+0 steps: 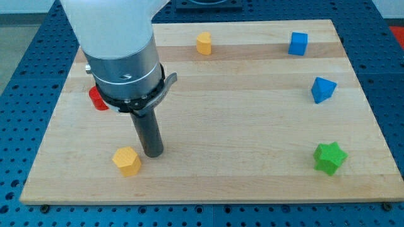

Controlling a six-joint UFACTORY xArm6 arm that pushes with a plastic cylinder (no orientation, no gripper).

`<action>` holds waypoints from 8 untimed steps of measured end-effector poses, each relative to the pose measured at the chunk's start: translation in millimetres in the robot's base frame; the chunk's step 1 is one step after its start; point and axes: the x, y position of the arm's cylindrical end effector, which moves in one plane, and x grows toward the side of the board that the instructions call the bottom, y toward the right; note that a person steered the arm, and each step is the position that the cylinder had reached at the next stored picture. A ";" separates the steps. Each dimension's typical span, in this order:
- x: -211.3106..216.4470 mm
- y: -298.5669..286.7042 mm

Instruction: Place the yellow hexagon vertically at the bottom side of the red circle

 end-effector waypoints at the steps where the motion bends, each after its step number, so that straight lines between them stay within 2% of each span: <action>1: 2.8 -10.3; 2: 2.0 -3.1; 3: 6.3 32.3; 4: 9.3 35.0; 5: 29.6 24.5; 6: 29.6 24.5; 8: 30.0 -35.2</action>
